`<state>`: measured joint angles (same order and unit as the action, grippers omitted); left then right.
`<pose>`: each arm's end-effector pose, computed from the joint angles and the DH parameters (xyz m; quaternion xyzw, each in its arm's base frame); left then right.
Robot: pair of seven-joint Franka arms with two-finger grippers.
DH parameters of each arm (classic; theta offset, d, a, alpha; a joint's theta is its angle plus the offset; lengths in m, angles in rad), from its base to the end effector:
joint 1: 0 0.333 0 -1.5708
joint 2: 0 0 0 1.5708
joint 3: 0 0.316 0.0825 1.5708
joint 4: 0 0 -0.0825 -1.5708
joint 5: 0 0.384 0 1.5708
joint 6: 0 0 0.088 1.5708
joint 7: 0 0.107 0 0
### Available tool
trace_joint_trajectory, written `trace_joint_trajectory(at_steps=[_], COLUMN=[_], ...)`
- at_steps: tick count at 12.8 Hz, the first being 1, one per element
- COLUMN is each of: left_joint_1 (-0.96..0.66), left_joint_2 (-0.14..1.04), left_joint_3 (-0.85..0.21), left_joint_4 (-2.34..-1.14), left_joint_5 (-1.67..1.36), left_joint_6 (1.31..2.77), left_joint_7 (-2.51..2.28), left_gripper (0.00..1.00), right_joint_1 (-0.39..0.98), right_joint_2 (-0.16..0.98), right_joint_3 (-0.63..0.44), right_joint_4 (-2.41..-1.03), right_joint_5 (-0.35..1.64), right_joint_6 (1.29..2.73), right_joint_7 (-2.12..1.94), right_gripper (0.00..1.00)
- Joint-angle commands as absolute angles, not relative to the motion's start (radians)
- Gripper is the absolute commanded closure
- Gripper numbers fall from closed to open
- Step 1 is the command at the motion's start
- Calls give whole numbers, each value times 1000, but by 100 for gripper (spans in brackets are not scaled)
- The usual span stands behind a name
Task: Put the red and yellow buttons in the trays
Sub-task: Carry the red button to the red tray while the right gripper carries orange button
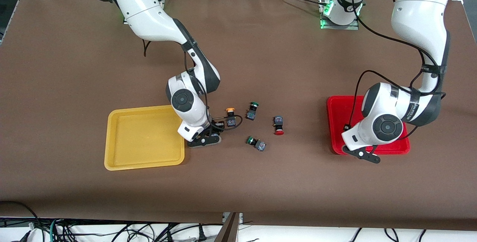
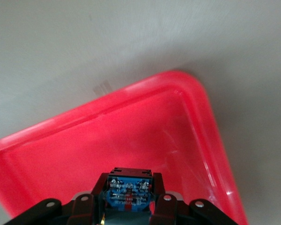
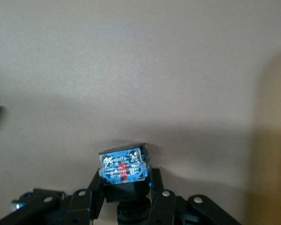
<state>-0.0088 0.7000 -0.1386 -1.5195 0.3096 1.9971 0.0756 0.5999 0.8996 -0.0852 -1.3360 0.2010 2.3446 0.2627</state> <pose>0.6836 -0.0690 0.2358 -0.9747 0.1769 0.1019 0.0908 0.6450 0.3856 0.1978 -0.9945 -0.0774 -0.0359 0.0615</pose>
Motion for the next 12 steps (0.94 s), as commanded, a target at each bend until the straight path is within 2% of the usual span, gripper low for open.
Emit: trace_joint_trajectory(at_steps=[1, 3, 5, 7, 11, 12], left_joint_1=[12, 11, 5, -14, -104, -115], left_joint_2=[684, 666, 626, 617, 629, 635], left_joint_3=[-152, -161, -224, -303, -310, -310], left_joint_4=[-1638, -1626, -1606, -1537, -1508, -1506], left_joint_5=[319, 318, 310, 233, 215, 181], left_joint_6=[2118, 2108, 2060, 2007, 2013, 2013], left_joint_7=[72, 72, 57, -96, -337, -359], left_gripper=[1, 0, 0, 0, 0, 0], right_joint_1=[543, 485, 476, 474, 447, 430], right_joint_2=[769, 730, 729, 730, 744, 749], right_joint_3=[-81, -98, -168, -198, -244, -244], right_joint_4=[-1344, -1345, -1364, -1403, -1480, -1503], right_joint_5=[186, 186, 184, 187, 186, 186], right_joint_6=[2135, 2034, 2014, 2037, 2167, 2207], right_joint_7=[180, 47, -73, -104, -211, -231], right_gripper=[92, 92, 92, 91, 90, 85])
